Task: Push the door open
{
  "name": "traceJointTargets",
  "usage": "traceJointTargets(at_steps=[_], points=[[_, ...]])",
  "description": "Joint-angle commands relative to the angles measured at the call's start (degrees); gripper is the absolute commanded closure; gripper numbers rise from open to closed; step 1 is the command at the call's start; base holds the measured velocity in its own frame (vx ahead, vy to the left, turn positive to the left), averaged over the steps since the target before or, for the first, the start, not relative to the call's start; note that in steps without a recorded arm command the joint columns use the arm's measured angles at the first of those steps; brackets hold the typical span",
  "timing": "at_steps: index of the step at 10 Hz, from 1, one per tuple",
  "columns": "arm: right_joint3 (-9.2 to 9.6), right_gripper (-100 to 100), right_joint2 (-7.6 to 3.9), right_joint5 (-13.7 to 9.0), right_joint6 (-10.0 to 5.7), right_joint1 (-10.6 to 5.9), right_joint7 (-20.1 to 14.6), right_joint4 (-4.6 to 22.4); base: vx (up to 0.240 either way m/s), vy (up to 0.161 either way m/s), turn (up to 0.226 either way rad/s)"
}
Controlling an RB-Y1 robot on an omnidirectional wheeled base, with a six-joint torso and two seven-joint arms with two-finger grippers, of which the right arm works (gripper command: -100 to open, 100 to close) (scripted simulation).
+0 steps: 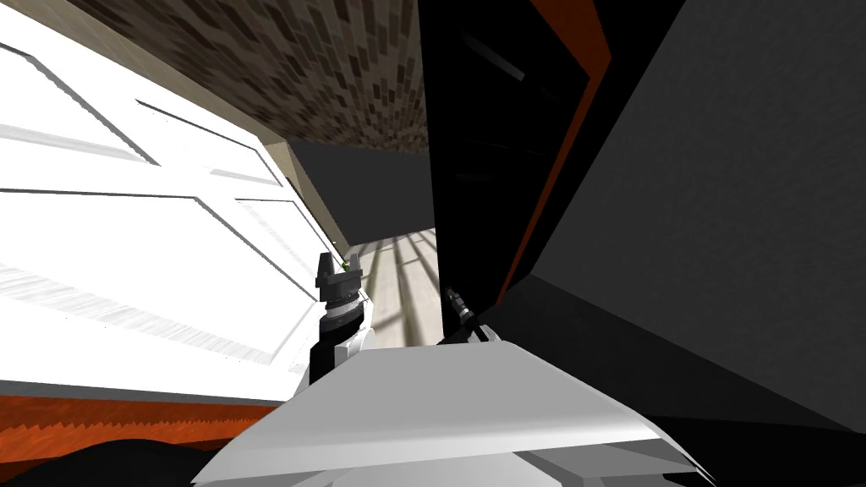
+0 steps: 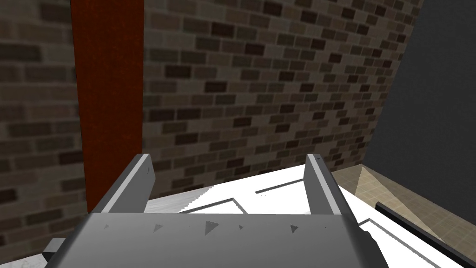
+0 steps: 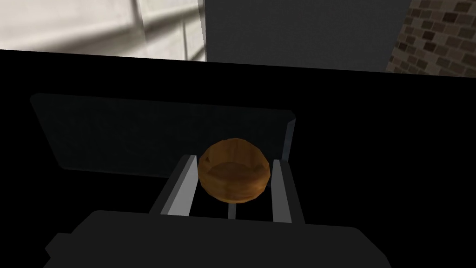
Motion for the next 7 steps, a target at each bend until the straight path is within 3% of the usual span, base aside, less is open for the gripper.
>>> traceJointTargets(at_steps=[1,3,7], points=[[-0.88,100,0.04,-0.5,-1.83,-1.61,0.7,2.6,0.053,0.021,0.006],[-1.8,100,-0.57,-1.1,-1.7,-1.61,1.2,2.6,0.068,0.027,-0.004],[-3.59,100,-1.44,-2.2,-1.45,-1.63,2.1,2.6,0.165,0.089,-0.055]])
